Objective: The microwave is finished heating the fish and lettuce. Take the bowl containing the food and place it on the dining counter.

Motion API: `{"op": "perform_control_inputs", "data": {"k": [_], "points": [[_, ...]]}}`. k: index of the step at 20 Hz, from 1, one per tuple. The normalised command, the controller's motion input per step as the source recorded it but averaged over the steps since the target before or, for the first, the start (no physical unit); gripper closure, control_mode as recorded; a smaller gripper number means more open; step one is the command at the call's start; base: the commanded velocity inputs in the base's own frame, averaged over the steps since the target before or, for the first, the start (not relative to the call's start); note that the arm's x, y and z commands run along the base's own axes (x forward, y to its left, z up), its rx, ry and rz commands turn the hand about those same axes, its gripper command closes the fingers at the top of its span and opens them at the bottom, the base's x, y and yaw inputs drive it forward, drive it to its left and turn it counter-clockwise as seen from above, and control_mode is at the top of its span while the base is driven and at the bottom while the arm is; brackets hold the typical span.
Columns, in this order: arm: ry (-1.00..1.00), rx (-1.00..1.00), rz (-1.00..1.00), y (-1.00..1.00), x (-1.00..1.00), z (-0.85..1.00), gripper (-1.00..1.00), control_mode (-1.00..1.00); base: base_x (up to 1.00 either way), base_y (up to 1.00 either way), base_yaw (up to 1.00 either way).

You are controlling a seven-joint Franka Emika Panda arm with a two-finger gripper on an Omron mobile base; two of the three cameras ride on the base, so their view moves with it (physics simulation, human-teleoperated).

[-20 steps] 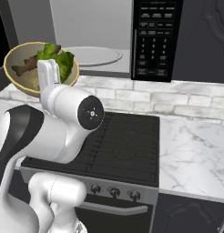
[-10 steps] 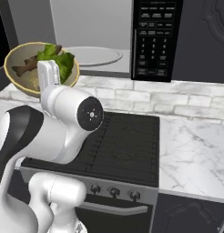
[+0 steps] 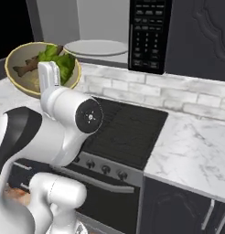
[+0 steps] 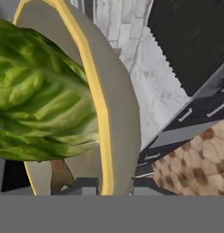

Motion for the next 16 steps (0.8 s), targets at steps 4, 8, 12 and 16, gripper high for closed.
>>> {"op": "perform_control_inputs", "data": {"k": [4, 8, 12, 16], "points": [[0.00, 0.00, 0.00, 0.00, 0.00, 0.00, 1.00, 1.00, -0.81, -0.20, 0.89], [0.00, 0.00, 0.00, 0.00, 0.00, 0.00, 1.00, 1.00, -0.65, -0.22, 0.97], [0.00, 0.00, 0.00, 0.00, 0.00, 0.00, 1.00, 1.00, -0.64, -0.24, 0.97], [0.00, 0.00, 0.00, 0.00, 0.00, 0.00, 1.00, 1.00, -0.40, -0.08, 1.00]]}}
